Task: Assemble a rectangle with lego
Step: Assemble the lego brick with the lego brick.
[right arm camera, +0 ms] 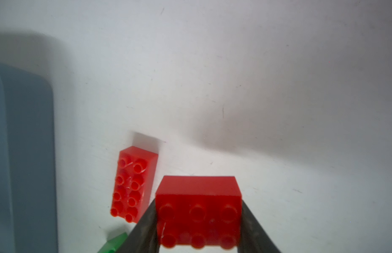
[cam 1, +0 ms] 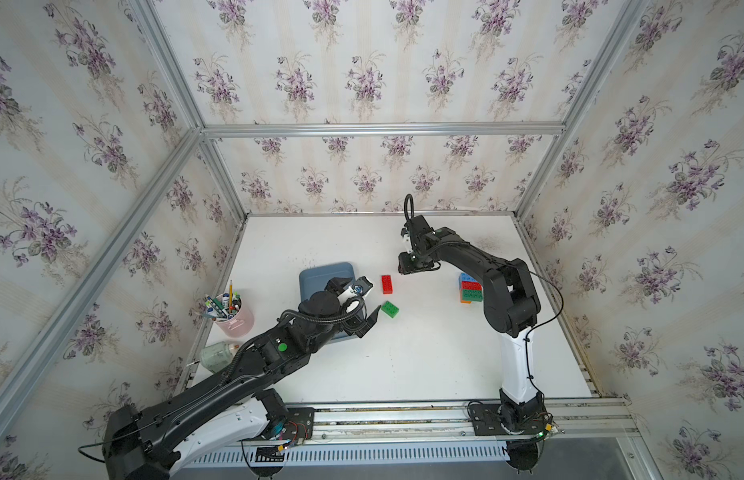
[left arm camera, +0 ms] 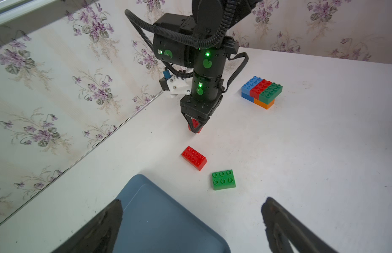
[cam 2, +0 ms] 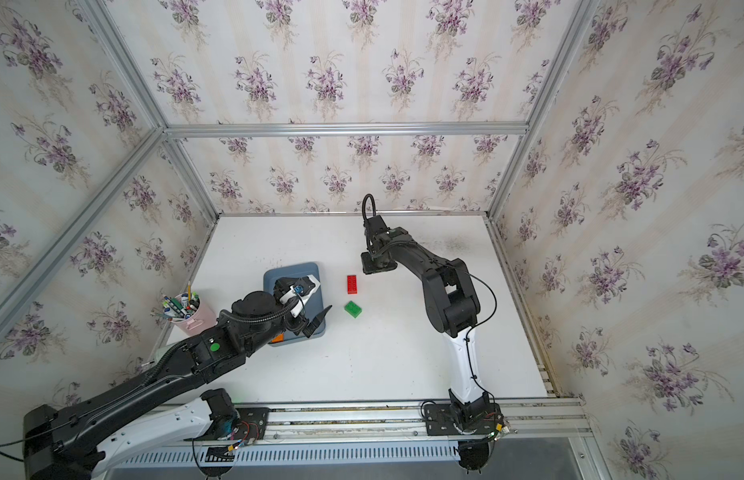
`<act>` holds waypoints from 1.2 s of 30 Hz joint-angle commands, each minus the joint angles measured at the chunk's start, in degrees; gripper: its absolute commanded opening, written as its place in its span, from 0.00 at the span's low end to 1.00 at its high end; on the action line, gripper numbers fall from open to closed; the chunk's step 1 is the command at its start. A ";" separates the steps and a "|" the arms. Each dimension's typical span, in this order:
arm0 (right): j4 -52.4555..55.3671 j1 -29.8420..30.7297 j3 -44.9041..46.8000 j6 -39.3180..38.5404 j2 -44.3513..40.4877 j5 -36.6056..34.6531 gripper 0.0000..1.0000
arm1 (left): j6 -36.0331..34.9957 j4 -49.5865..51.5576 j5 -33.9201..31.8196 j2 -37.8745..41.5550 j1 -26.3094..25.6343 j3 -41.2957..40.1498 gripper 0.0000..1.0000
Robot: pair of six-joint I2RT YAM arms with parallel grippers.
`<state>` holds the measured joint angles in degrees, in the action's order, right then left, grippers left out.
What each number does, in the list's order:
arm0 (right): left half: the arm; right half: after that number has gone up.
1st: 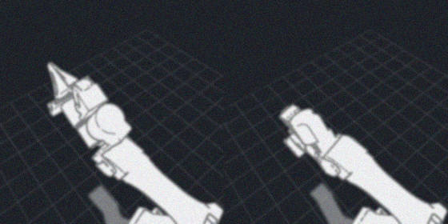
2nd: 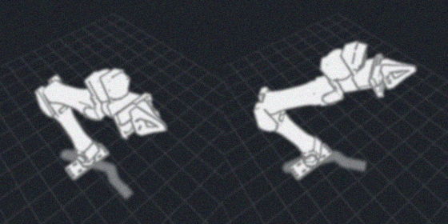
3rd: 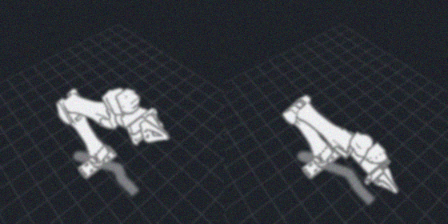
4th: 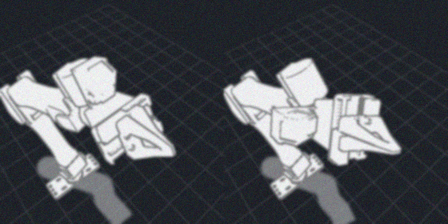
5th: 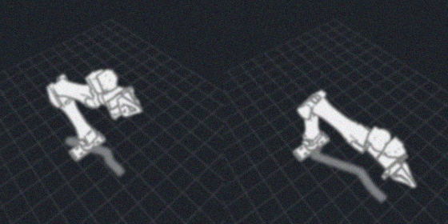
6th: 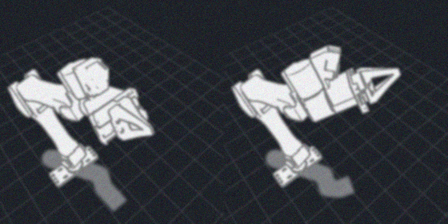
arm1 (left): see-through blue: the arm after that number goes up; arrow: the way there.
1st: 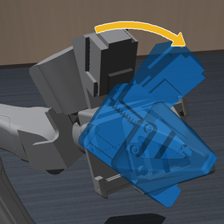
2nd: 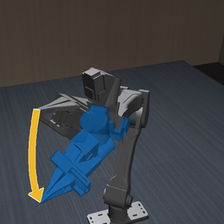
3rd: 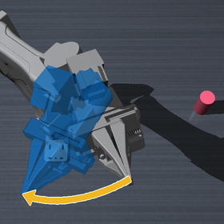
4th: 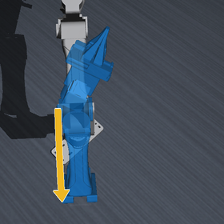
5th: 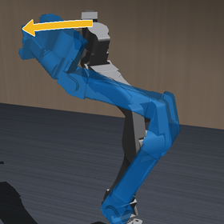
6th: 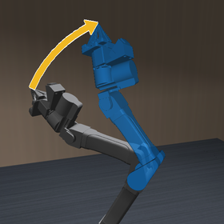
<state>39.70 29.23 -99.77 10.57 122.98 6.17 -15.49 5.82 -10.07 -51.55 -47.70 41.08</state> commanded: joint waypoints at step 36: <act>14.10 6.84 -20.69 10.42 14.26 -5.47 0.38 | 0.57 0.39 -7.67 0.37 -0.02 1.20 1.00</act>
<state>50.92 36.18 -119.22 19.79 136.18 1.50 -15.07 6.22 -16.97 -51.37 -47.75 41.82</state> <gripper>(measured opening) 0.483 0.998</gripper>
